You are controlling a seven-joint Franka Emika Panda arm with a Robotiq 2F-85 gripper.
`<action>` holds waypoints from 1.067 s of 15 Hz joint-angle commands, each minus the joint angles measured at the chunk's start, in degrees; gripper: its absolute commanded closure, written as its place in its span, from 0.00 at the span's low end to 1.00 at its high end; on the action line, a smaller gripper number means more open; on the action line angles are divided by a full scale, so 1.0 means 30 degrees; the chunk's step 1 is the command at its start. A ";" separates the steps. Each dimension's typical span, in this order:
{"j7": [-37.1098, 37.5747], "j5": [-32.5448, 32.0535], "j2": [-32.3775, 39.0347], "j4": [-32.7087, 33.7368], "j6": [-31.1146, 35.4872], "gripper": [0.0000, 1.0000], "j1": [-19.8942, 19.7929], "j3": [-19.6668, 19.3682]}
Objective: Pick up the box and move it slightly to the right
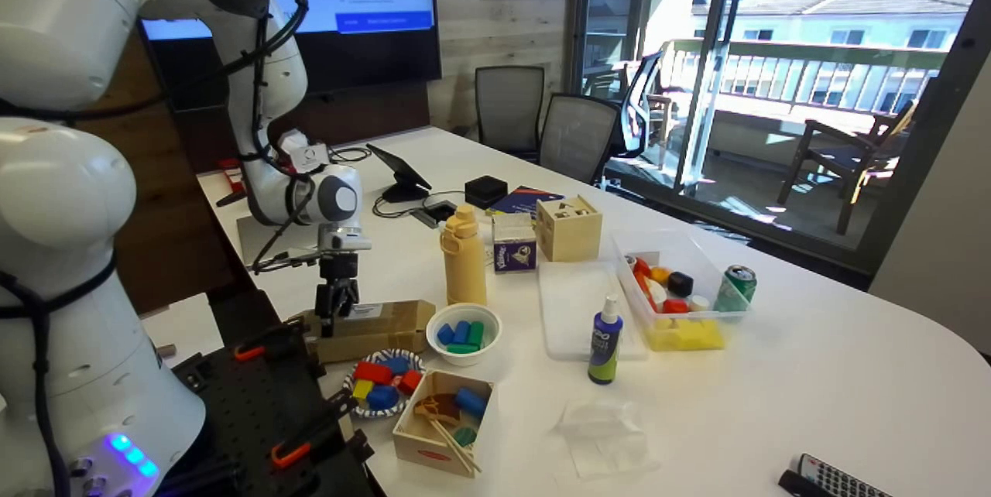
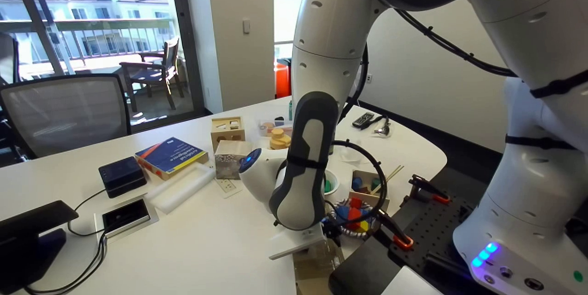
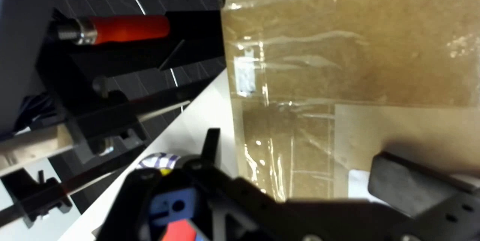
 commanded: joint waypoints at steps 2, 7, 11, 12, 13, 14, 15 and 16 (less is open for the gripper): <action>-0.1244 -0.1500 0.0302 0.0918 0.2069 0.00 -0.0800 0.0291; -0.2905 -0.1252 0.0470 0.1403 0.2972 0.00 -0.1149 0.0717; -0.2734 -0.1616 -0.1610 0.1092 0.1173 0.00 -0.0517 -0.0048; -0.2665 -0.1824 -0.2549 0.0916 0.0445 0.00 -0.0386 -0.0246; -0.2680 -0.2131 -0.3437 0.0841 -0.0406 0.00 -0.0346 -0.0375; -0.2841 -0.2537 -0.4208 0.0965 -0.1355 0.00 -0.0421 -0.0348; -0.2928 -0.3022 -0.5004 0.1055 -0.2028 0.00 -0.0577 -0.0208; -0.3274 -0.3357 -0.5841 0.1189 -0.2673 0.00 -0.0939 0.0165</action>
